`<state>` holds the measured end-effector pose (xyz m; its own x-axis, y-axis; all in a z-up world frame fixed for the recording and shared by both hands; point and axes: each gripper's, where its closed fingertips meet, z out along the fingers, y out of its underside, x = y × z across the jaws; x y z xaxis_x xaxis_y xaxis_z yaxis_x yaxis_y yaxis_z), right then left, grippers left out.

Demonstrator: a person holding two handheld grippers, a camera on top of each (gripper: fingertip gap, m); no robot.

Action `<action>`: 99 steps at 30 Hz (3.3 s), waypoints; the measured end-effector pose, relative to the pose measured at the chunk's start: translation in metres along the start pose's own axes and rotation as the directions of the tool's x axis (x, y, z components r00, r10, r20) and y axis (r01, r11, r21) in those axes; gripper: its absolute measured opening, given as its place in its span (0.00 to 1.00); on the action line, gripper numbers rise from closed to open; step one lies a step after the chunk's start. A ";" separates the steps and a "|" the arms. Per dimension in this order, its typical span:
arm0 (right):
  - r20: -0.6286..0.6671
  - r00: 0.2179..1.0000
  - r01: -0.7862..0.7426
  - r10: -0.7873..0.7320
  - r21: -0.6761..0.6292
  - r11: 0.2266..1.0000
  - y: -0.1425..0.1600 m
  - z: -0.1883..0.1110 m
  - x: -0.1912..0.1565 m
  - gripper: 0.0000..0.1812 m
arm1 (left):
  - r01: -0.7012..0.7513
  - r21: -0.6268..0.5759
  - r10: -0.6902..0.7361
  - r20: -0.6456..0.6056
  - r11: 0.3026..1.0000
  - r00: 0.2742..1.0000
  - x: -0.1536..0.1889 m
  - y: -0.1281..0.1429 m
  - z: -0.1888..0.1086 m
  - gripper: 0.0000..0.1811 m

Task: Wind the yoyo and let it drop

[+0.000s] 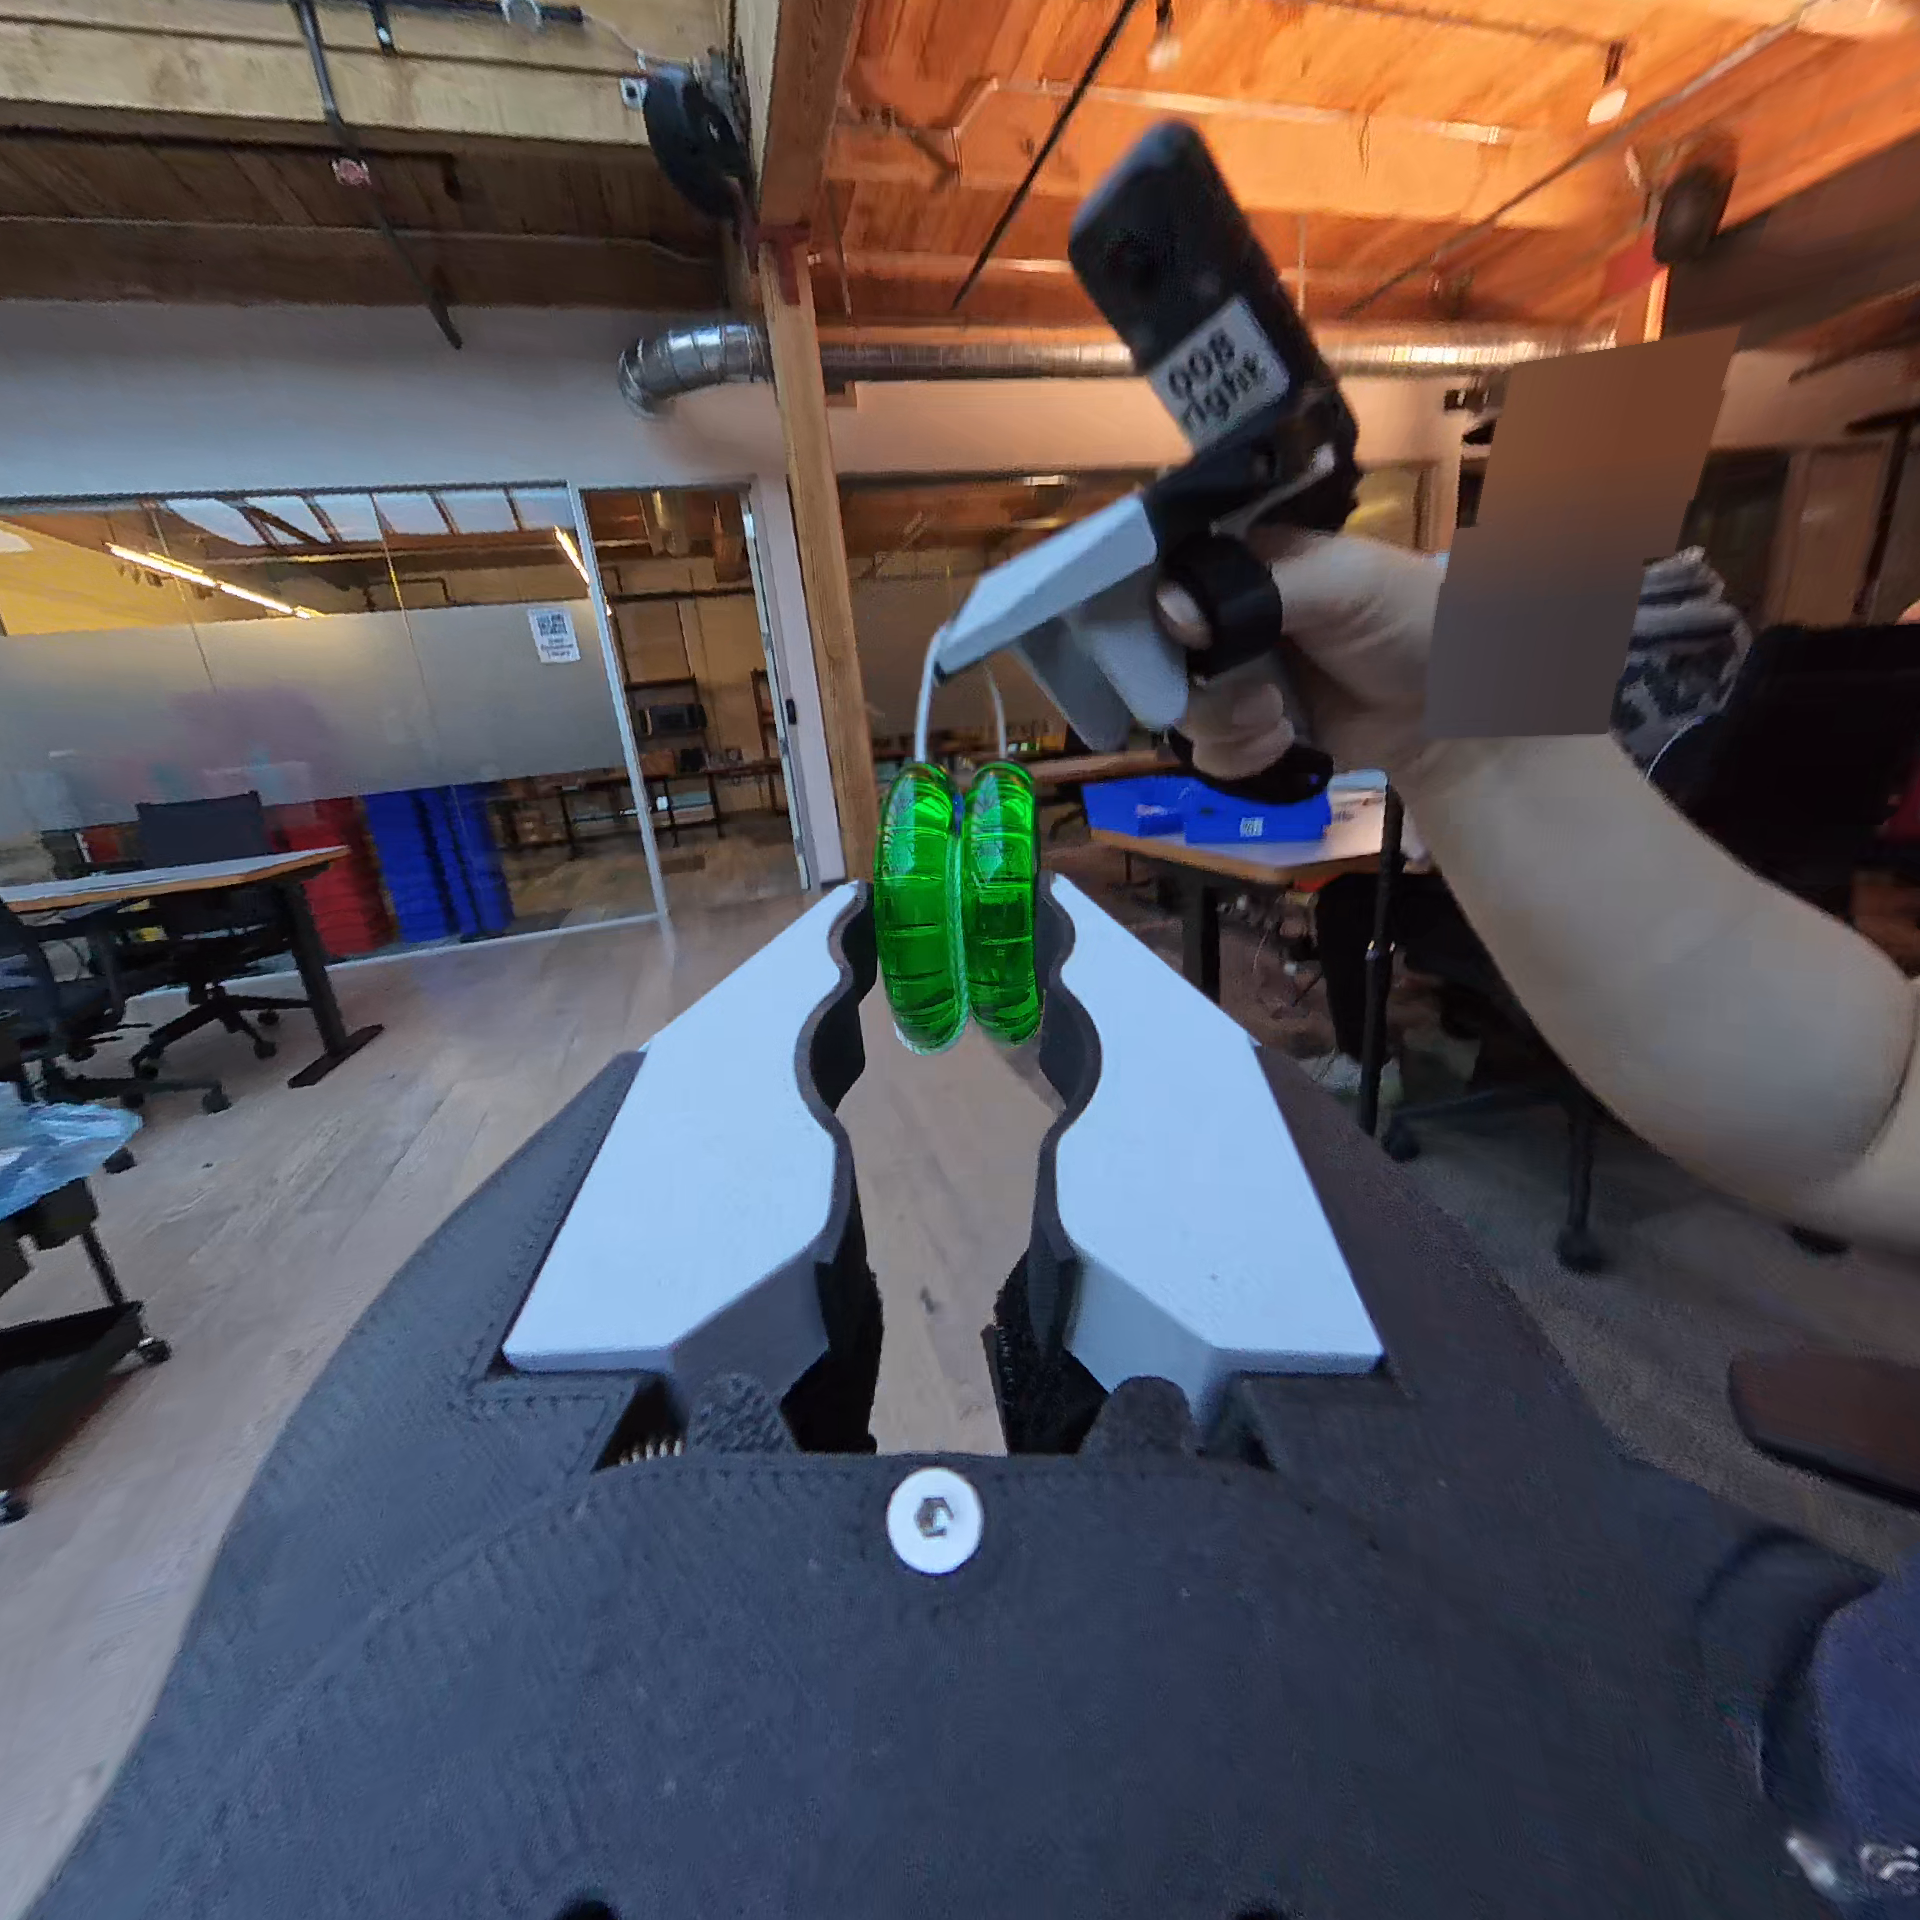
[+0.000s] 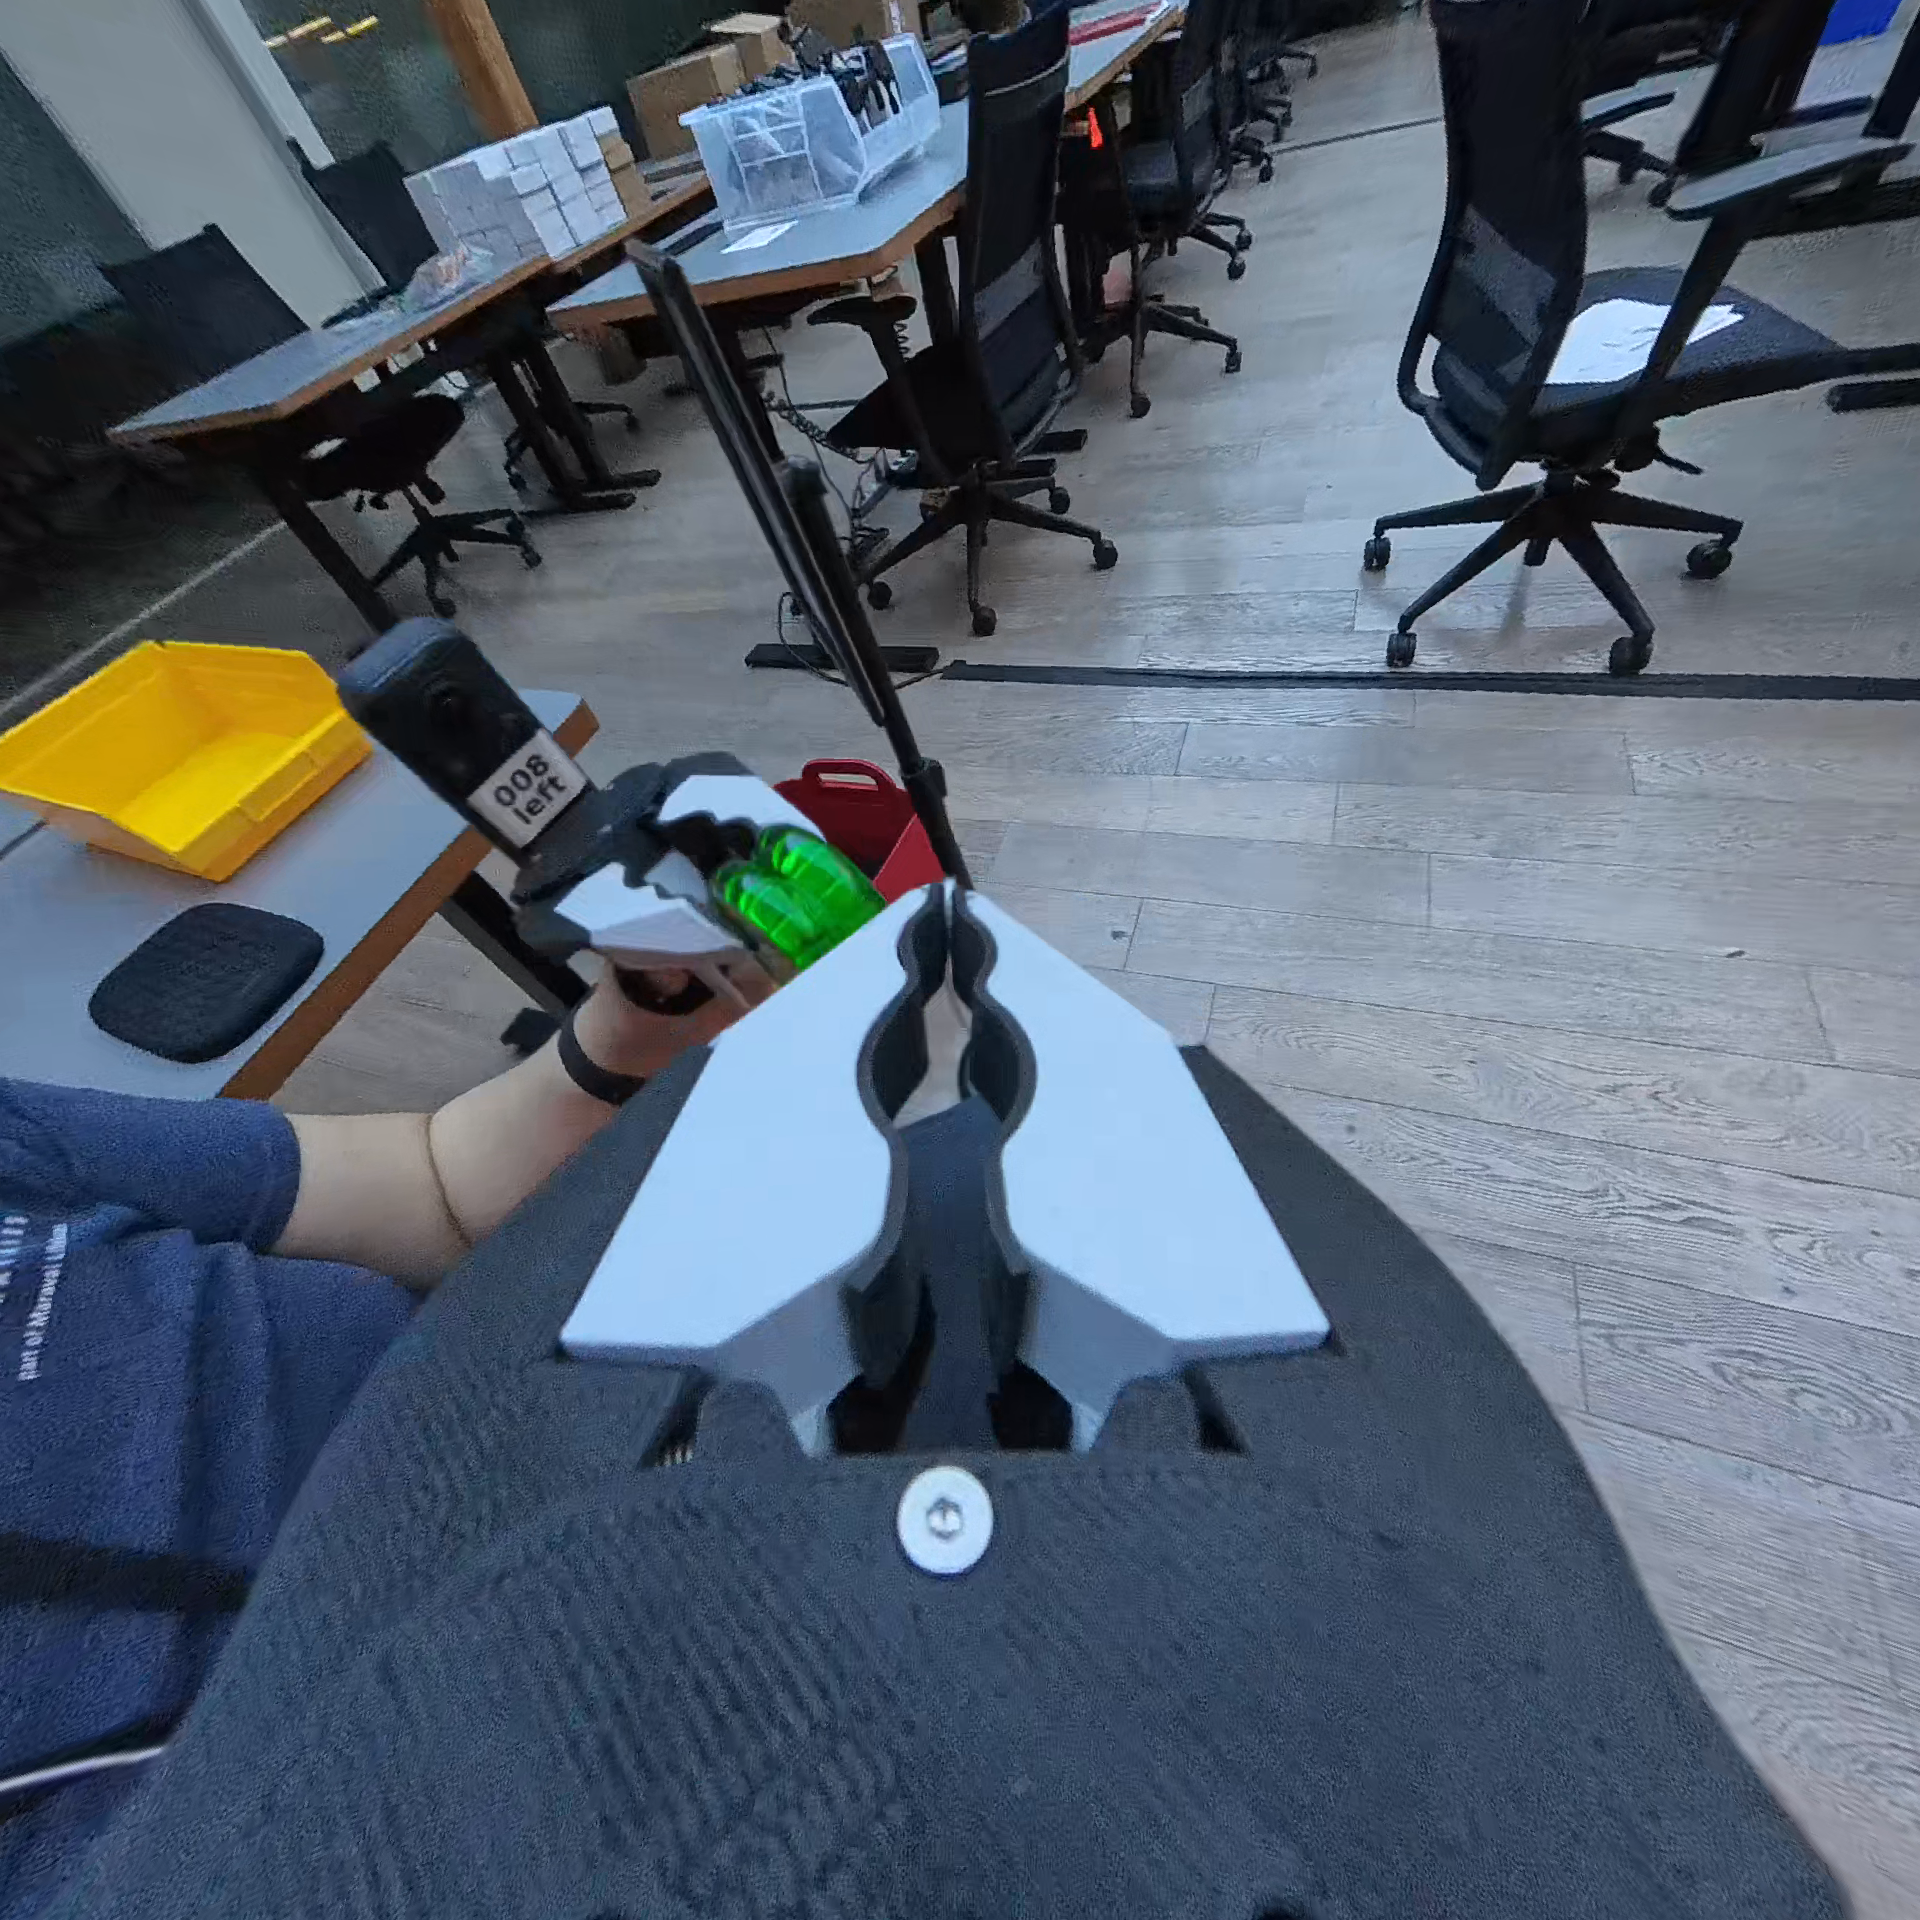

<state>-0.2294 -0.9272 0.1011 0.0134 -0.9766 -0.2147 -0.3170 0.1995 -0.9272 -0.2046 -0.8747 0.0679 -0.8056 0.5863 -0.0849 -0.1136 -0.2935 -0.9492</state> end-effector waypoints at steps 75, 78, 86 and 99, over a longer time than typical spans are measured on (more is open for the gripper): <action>0.296 0.950 -0.041 -0.095 0.420 0.906 0.102 0.053 -0.035 0.47 | 0.435 -0.072 -0.438 -0.262 0.898 0.860 0.026 -0.019 0.034 0.16; 0.440 0.898 -0.133 -0.015 0.303 0.944 0.136 0.079 -0.051 0.20 | 0.432 -0.056 -0.431 -0.266 0.900 0.862 0.025 -0.027 0.032 0.16; 0.471 0.881 -0.234 0.040 0.360 0.903 0.124 0.081 -0.038 0.30 | 0.389 -0.048 -0.389 -0.235 0.920 0.891 0.018 -0.038 0.024 0.16; 0.501 0.825 -0.460 0.262 0.325 0.826 0.092 0.028 0.025 0.00 | 0.337 -0.187 -0.366 -0.153 0.923 0.918 0.010 0.008 -0.003 0.16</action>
<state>-0.2322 -0.9311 0.0016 0.4025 -0.7130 -0.5741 0.0398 0.6402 -0.7672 -0.2118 -0.8693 0.0585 -0.6093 0.7608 0.2233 -0.2673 0.0680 -0.9612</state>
